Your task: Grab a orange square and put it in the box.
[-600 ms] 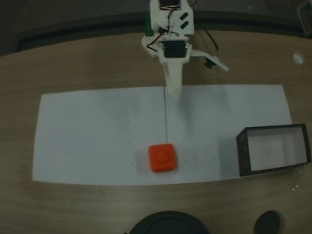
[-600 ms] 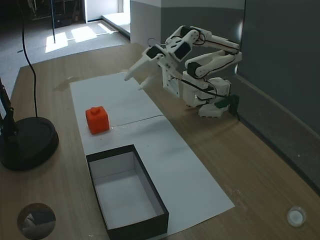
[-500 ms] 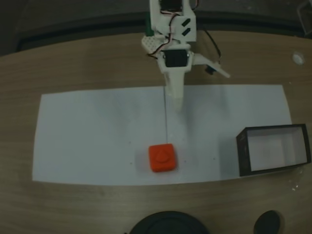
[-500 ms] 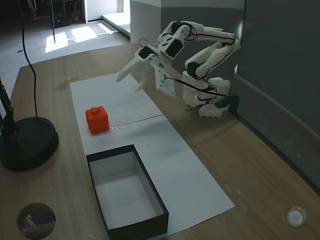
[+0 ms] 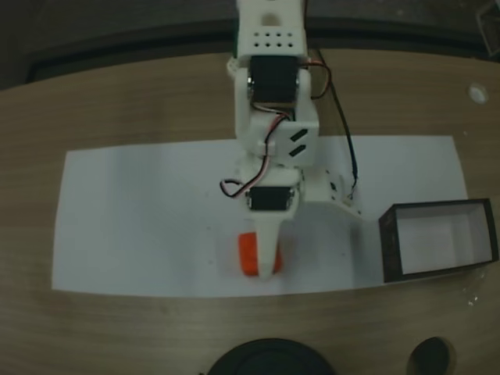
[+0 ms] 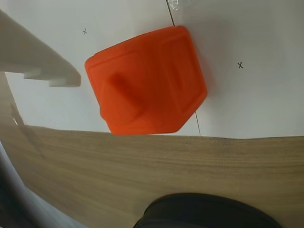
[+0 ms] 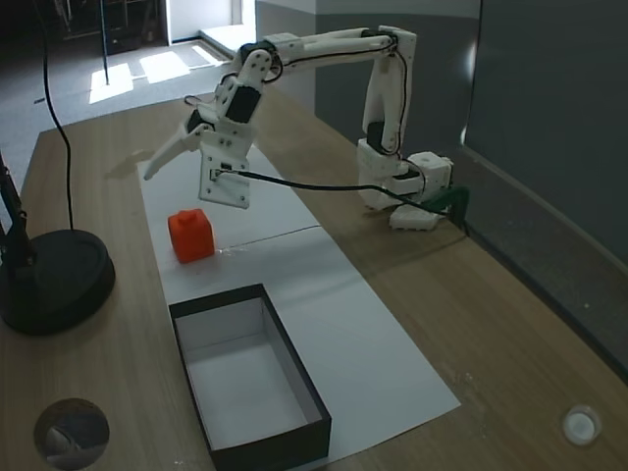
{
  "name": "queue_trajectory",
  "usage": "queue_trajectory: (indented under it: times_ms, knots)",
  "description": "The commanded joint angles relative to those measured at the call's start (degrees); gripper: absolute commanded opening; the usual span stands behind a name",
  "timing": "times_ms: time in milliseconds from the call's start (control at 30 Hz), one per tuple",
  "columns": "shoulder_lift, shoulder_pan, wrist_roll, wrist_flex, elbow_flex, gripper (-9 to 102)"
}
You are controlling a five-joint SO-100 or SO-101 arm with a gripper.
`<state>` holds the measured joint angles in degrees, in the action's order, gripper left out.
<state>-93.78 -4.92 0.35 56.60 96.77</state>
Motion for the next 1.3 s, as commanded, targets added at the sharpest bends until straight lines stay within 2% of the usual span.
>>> queue_trajectory:
  times_ms: [0,367,733,1133,1200,1267]
  knots:
    - [2.02,-0.88,1.41,-0.70,-4.39,35]
    - [2.11,3.16,5.10,7.82,-5.45,35]
    - [2.99,3.60,5.80,5.01,-4.75,35]
    - [12.48,1.58,5.71,1.76,-5.62,34]
    - [12.92,1.49,5.36,1.05,-5.54,32]
    - [13.10,1.49,4.66,0.97,-5.54,22]
